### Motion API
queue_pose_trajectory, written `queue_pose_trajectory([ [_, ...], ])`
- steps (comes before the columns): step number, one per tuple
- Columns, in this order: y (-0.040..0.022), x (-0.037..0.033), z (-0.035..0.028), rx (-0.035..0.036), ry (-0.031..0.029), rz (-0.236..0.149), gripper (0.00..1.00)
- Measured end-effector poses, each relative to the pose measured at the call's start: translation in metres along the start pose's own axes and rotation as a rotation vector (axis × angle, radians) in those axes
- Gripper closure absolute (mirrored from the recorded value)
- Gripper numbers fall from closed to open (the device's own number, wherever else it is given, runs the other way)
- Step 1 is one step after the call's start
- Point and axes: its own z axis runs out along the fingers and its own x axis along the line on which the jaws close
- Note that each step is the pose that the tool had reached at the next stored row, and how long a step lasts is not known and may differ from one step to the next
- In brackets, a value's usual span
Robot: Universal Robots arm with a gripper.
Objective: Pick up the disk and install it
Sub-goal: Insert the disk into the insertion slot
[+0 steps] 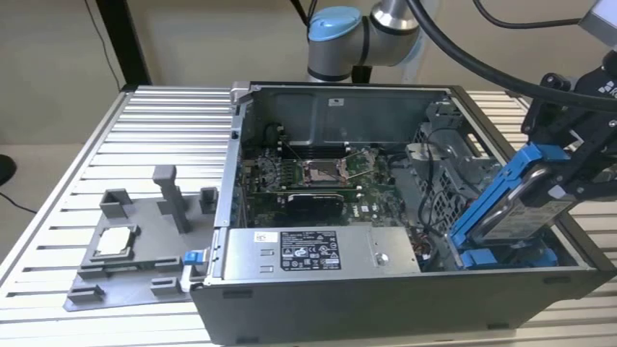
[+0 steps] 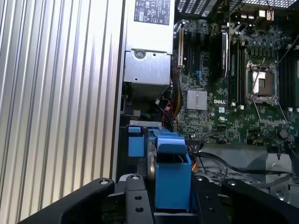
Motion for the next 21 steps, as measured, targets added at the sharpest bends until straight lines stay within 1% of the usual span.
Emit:
queue_pose_trajectory([
  [3,-0.0007,0.0009,-0.0002,-0.0003,-0.0008,-0.004,1.0],
  [10,-0.0025,0.0023,-0.0026,-0.0007,-0.0058,-0.013,1.0],
  [13,-0.0033,0.0027,-0.0035,-0.0018,-0.0044,-0.026,1.0],
  [14,-0.0032,0.0027,-0.0038,0.0004,-0.0036,-0.031,1.0],
  [16,-0.0031,0.0026,-0.0049,0.0112,-0.0009,-0.039,1.0],
  [19,-0.0027,0.0024,-0.0071,0.0157,-0.0012,-0.042,1.0],
  [21,-0.0018,0.0021,-0.009,0.0231,0.0003,-0.043,1.0],
])
